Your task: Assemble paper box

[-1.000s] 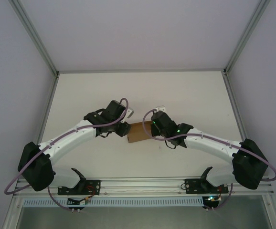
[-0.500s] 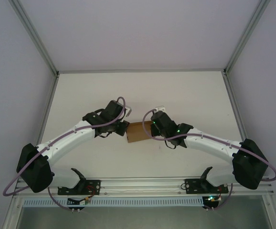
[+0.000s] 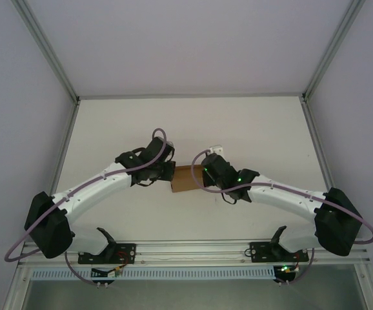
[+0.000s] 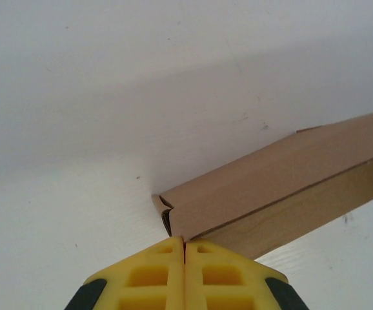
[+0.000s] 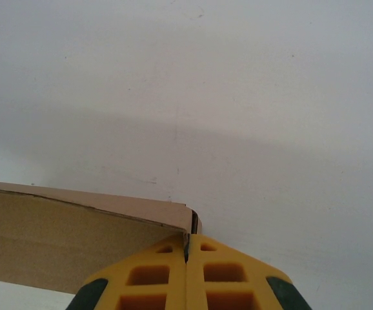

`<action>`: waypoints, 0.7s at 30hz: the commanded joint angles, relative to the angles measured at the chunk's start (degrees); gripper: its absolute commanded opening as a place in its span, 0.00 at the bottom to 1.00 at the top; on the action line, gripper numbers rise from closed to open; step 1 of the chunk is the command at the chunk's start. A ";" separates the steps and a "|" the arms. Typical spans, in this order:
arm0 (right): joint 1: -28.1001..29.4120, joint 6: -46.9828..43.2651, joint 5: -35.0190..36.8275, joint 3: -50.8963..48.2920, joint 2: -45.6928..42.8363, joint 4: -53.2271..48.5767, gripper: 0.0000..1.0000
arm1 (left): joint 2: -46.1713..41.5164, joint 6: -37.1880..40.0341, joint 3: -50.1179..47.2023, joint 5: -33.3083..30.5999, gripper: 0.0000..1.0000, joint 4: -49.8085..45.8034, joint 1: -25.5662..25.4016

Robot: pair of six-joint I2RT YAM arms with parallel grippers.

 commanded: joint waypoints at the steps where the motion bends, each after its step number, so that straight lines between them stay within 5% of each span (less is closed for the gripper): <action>1: 1.64 2.32 -0.07 -1.43 0.78 -6.06 0.00 | 1.34 -9.33 2.69 -0.80 0.00 -2.73 -0.81; 8: 2.56 3.21 1.06 -1.68 0.85 -5.43 0.00 | 4.53 -13.10 4.49 -2.01 0.00 -5.05 -1.40; 21: 2.79 1.05 1.18 -4.11 -0.51 -2.64 0.00 | 1.75 -3.23 -0.96 -8.81 0.00 -4.53 -5.51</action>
